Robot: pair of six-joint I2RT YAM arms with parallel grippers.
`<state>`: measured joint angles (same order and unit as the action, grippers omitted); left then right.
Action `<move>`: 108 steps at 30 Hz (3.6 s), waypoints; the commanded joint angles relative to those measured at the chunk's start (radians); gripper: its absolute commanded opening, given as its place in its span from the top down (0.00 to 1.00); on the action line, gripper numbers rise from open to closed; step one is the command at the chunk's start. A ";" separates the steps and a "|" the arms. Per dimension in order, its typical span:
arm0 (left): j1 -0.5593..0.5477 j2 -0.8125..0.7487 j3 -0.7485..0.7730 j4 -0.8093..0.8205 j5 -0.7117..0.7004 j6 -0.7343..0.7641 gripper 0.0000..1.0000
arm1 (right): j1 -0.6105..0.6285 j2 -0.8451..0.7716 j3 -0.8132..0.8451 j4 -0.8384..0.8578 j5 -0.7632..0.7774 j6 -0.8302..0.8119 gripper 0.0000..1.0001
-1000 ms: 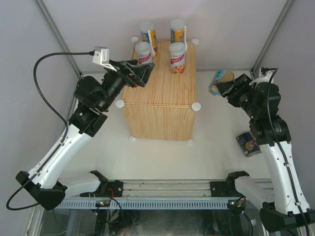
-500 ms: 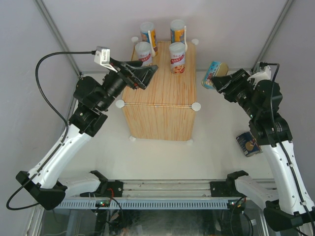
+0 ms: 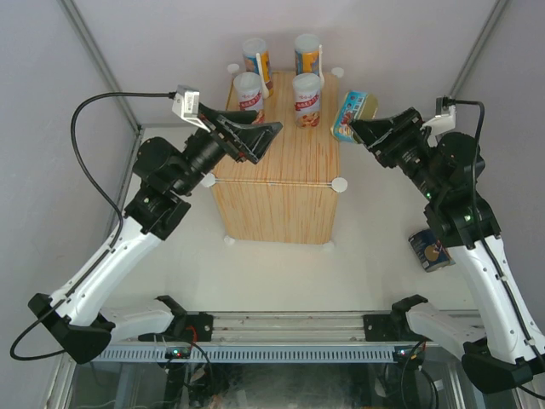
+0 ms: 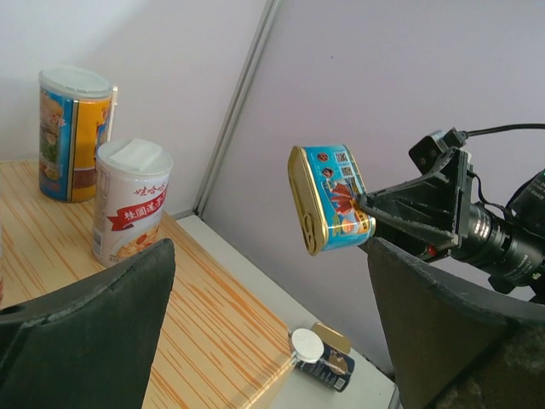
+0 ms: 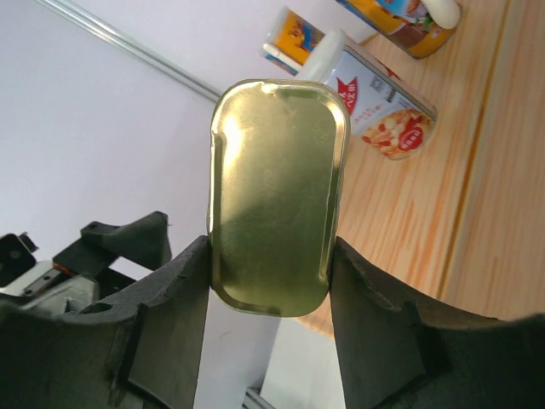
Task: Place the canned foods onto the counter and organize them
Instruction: Place the canned food on the counter.
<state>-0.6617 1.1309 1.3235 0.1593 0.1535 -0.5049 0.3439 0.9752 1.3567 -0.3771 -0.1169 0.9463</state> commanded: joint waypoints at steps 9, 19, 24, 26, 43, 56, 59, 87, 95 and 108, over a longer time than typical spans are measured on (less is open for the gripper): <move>-0.048 0.008 -0.006 0.059 0.026 0.096 0.01 | 0.073 0.029 0.093 0.219 0.032 0.136 1.00; -0.059 0.004 -0.041 0.102 0.018 0.151 0.01 | 0.181 0.083 0.165 0.230 0.112 0.170 1.00; -0.062 -0.001 -0.061 0.119 0.010 0.162 0.01 | 0.216 0.113 0.165 0.248 0.120 0.208 1.00; -0.064 -0.001 -0.064 0.130 0.007 0.162 0.01 | 0.243 0.119 0.165 0.255 0.139 0.208 1.00; -0.094 0.006 -0.091 0.191 -0.005 0.206 0.01 | 0.343 0.149 0.187 0.263 0.244 0.241 1.00; -0.137 0.022 -0.076 0.195 -0.040 0.292 0.01 | 0.384 0.163 0.187 0.261 0.272 0.305 1.00; -0.148 0.033 -0.074 0.199 -0.059 0.310 0.01 | 0.391 0.161 0.190 0.255 0.281 0.306 1.00; -0.187 0.055 -0.040 0.245 -0.152 0.401 0.00 | 0.438 0.175 0.172 0.242 0.303 0.312 1.00; -0.190 0.055 -0.035 0.251 -0.153 0.407 0.00 | 0.444 0.183 0.170 0.250 0.302 0.315 1.00; -0.191 0.065 -0.024 0.275 -0.179 0.419 0.00 | 0.464 0.191 0.164 0.252 0.309 0.317 1.00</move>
<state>-0.8459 1.1984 1.2510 0.3737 0.0017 -0.1116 0.7952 1.1793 1.4918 -0.2310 0.1783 1.2461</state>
